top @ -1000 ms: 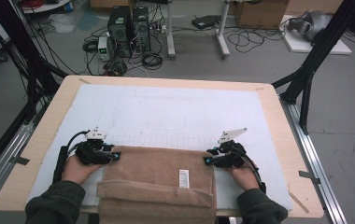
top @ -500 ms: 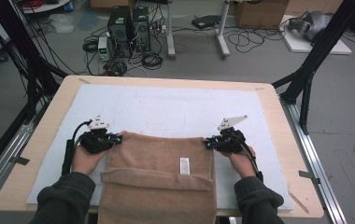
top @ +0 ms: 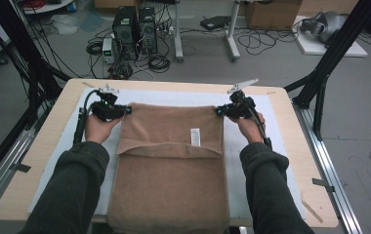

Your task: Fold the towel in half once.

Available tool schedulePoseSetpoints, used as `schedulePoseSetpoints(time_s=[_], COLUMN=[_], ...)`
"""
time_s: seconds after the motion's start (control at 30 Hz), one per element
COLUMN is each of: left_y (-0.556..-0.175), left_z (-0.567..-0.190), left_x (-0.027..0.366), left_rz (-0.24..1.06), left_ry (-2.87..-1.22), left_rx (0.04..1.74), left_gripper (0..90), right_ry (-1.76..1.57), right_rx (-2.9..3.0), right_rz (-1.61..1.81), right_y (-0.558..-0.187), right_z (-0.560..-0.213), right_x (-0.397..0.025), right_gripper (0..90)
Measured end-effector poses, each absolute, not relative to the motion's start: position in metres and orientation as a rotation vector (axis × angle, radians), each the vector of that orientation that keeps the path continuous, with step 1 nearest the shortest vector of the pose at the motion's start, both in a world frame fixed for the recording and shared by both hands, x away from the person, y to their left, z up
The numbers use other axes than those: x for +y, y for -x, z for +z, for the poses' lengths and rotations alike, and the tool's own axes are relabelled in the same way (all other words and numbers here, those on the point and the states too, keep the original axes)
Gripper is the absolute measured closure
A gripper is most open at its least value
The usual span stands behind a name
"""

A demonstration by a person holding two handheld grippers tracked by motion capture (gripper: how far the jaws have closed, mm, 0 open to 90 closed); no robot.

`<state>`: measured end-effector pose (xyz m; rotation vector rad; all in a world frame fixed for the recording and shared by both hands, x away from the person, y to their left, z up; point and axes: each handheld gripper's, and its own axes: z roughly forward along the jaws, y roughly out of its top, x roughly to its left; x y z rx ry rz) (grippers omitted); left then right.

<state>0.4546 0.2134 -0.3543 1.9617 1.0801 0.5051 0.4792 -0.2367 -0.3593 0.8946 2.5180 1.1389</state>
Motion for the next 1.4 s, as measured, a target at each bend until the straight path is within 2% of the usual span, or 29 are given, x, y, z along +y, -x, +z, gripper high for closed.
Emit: schedulePoseSetpoints(time_s=[0.07, 0.1, 0.17, 0.2, 0.27, 0.33, 0.37, 0.5, 0.57, 0.63, 0.9, 1.0, 1.13, 1.3, 1.4], left_y=[-0.461, -0.462, -0.463, -0.462, -0.456, -0.447, -0.442, -0.419, -0.407, -0.394, -0.349, -0.334, -0.321, -0.318, -0.318], left_z=[-0.336, -0.333, -0.336, -0.339, -0.35, -0.36, -0.365, -0.377, -0.382, -0.385, -0.404, -0.413, -0.428, -0.441, -0.443], left_x=[0.213, 0.213, 0.215, 0.216, 0.22, 0.222, 0.223, 0.226, 0.228, 0.23, 0.232, 0.232, 0.232, 0.229, 0.227], left_rz=[0.549, 0.568, 0.573, 0.561, 0.532, 0.51, 0.499, 0.458, 0.449, 0.449, 0.407, 0.375, 0.353, 0.309, 0.346], left_ry=[-1.949, -1.937, -1.952, -1.957, -1.969, -1.991, -1.985, -1.993, -1.99, -1.999, -2.047, -2.063, -2.081, -2.129, -2.117], left_rx=[1.056, 1.052, 1.081, 1.096, 1.102, 1.086, 1.081, 1.027, 1.002, 0.986, 0.916, 0.89, 0.885, 0.875, 0.878], left_gripper=[83.5, 82.3, 68.3, 65.7, 62.2, 61.1, 60.4, 57.6, 56.3, 53.1, 52.0, 58.1, 59.0, 64.1, 69.0], right_ry=[-0.886, -0.889, -0.922, -0.943, -0.962, -0.999, -1.02, -0.948, -0.947, -0.882, -0.773, -0.751, -0.723, -0.73, -0.707], right_rx=[2.489, 2.458, 2.452, 2.469, 2.497, 2.533, 2.563, 2.556, 2.585, 2.57, 2.591, 2.611, 2.664, 2.72, 2.717], right_rz=[1.142, 1.171, 1.218, 1.209, 1.207, 1.206, 1.204, 1.213, 1.204, 1.176, 1.203, 1.209, 1.17, 1.12, 1.102], right_y=[-0.486, -0.487, -0.49, -0.49, -0.487, -0.483, -0.481, -0.46, -0.45, -0.436, -0.387, -0.374, -0.362, -0.358, -0.358], right_z=[-0.345, -0.341, -0.344, -0.349, -0.359, -0.367, -0.37, -0.377, -0.379, -0.381, -0.394, -0.404, -0.42, -0.437, -0.437], right_x=[-0.237, -0.237, -0.239, -0.239, -0.239, -0.238, -0.237, -0.234, -0.233, -0.231, -0.226, -0.225, -0.221, -0.218, -0.216], right_gripper=[82.5, 78.6, 67.2, 61.0, 56.2, 47.0, 46.0, 46.7, 43.9, 45.8, 48.5, 51.3, 55.7, 58.8, 66.0])
